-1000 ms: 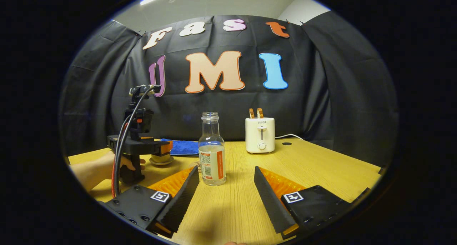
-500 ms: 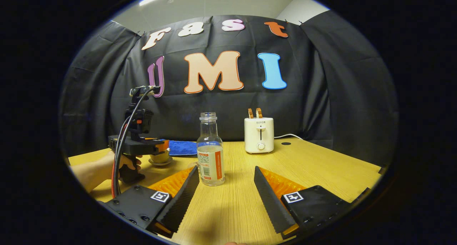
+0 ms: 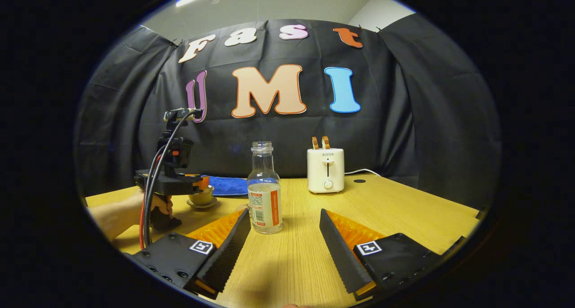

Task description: Open the teacup lid with one hand, grasp the water bottle and pour water into the teacup with the other hand; after pouring, place the water bottle on the coaster and then close the teacup lid.

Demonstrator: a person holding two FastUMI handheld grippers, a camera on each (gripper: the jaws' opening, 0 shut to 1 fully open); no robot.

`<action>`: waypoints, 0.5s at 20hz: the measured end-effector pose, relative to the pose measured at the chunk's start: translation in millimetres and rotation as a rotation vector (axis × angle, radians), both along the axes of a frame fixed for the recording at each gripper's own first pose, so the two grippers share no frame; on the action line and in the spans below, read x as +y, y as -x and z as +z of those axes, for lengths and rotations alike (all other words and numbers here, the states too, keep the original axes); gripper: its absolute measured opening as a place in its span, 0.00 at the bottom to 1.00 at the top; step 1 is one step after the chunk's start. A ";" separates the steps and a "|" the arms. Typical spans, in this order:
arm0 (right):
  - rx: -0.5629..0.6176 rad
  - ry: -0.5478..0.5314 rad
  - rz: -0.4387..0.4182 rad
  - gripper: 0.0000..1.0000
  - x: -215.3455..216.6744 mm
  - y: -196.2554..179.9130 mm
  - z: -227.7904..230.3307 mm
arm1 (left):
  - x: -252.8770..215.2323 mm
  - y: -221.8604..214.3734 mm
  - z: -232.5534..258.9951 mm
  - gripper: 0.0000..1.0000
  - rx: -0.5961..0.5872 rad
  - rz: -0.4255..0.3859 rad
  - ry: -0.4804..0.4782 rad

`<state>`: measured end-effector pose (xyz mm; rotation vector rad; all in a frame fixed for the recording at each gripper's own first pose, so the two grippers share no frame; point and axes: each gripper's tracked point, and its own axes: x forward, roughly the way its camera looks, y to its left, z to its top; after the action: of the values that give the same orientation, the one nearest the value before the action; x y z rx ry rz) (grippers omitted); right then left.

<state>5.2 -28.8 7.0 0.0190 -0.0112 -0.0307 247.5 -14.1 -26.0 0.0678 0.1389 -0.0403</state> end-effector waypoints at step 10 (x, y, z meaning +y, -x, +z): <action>-0.011 0.011 -0.006 0.98 -0.3 0.6 1.3 | 7.5 9.9 17.4 0.20 -0.125 0.013 0.078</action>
<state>4.5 -29.2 8.2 0.0085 -0.0227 -0.0367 237.6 -6.6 -8.6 -0.0084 0.0125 -0.0286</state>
